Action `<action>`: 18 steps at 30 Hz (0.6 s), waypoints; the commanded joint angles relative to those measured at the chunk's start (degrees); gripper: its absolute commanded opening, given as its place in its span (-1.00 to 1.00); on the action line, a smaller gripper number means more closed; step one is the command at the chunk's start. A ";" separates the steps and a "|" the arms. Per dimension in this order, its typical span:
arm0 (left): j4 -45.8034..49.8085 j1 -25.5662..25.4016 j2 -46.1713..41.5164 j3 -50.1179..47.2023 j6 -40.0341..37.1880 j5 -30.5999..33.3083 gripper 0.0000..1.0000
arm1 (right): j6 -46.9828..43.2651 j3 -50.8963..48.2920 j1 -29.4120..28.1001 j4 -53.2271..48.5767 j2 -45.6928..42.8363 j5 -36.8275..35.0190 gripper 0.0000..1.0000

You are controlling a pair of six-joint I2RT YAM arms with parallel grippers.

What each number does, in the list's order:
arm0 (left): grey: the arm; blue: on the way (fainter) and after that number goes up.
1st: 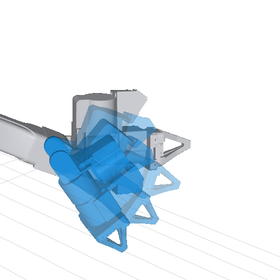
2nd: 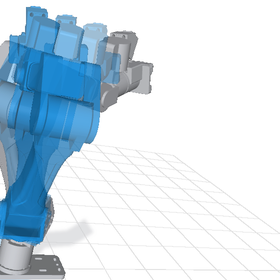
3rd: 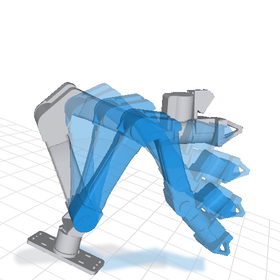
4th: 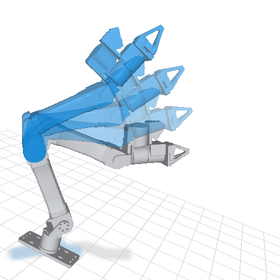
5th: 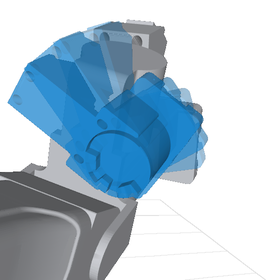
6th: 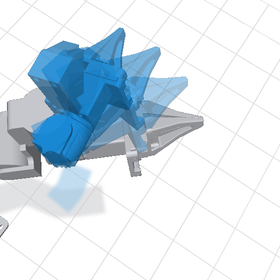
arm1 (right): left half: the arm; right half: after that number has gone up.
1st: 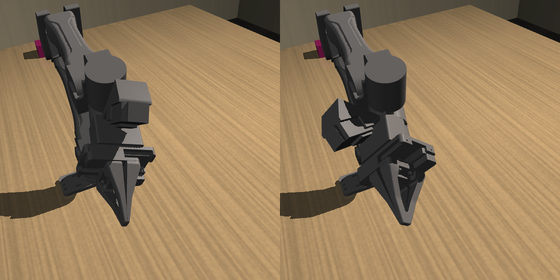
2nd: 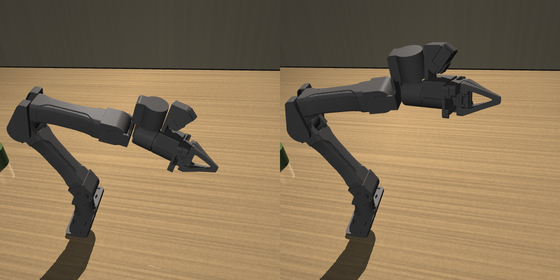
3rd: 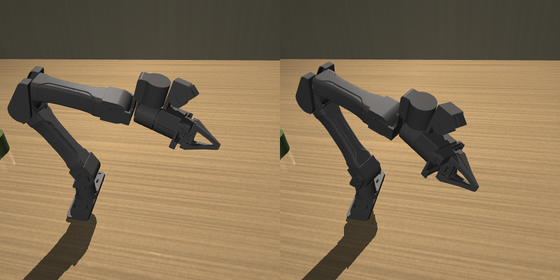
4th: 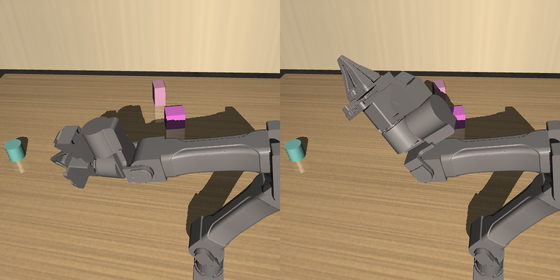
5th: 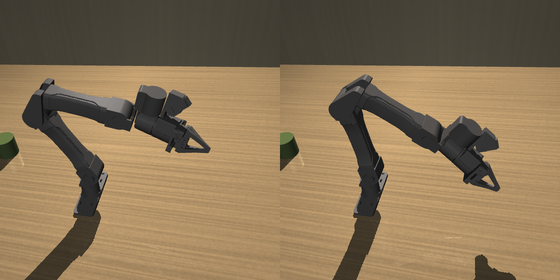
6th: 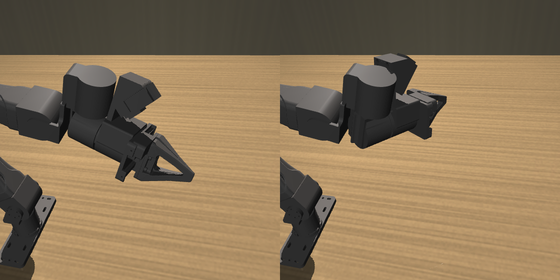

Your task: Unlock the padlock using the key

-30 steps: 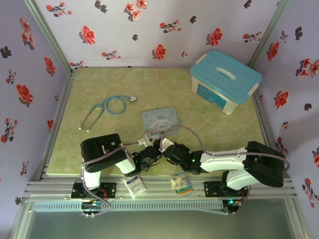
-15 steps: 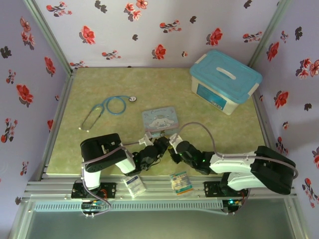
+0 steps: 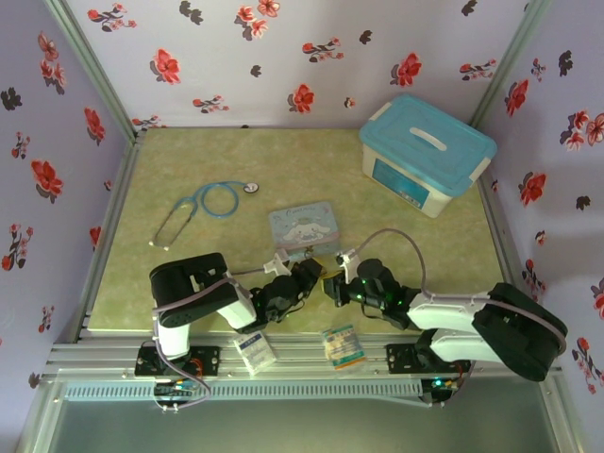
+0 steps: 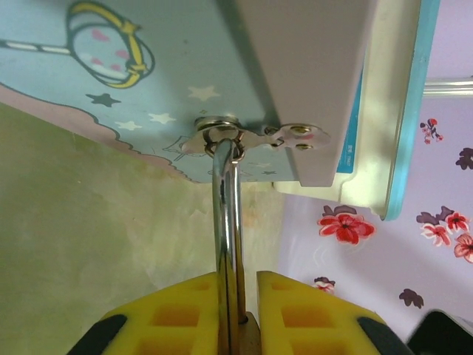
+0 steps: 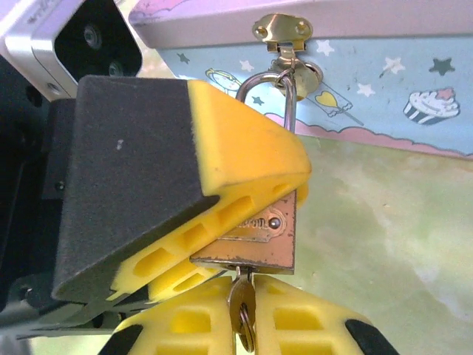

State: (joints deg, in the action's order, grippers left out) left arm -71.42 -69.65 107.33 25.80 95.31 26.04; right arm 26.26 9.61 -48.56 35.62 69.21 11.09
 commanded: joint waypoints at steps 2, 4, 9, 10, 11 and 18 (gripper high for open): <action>-3.11 -1.06 -2.06 -1.16 -0.70 -1.26 -0.86 | 6.68 -1.55 3.78 6.95 -0.17 2.10 -0.80; -3.11 -1.10 -1.86 -1.53 -0.64 -0.86 -0.70 | 7.15 -1.86 4.26 7.16 -0.06 2.90 -0.83; -3.03 -1.09 -1.24 -2.98 -0.74 0.79 -0.51 | 7.64 -1.48 4.31 6.73 1.15 3.33 -0.85; -3.00 -1.00 -1.17 -3.34 -0.89 1.26 -0.45 | 7.73 -1.52 4.26 6.93 1.72 3.21 -0.85; -2.95 -1.10 -1.09 -3.72 -1.08 1.60 -0.41 | 7.75 -1.45 4.31 7.14 2.16 3.21 -0.85; -2.79 -0.26 1.15 -4.98 -1.39 2.88 -0.32 | 7.67 -0.66 4.26 7.75 5.95 3.40 -0.85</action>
State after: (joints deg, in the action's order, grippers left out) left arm -73.73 -70.24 107.20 21.50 95.39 27.09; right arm 32.84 8.29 -45.15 40.73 74.02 16.71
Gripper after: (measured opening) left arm 0.338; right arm 0.080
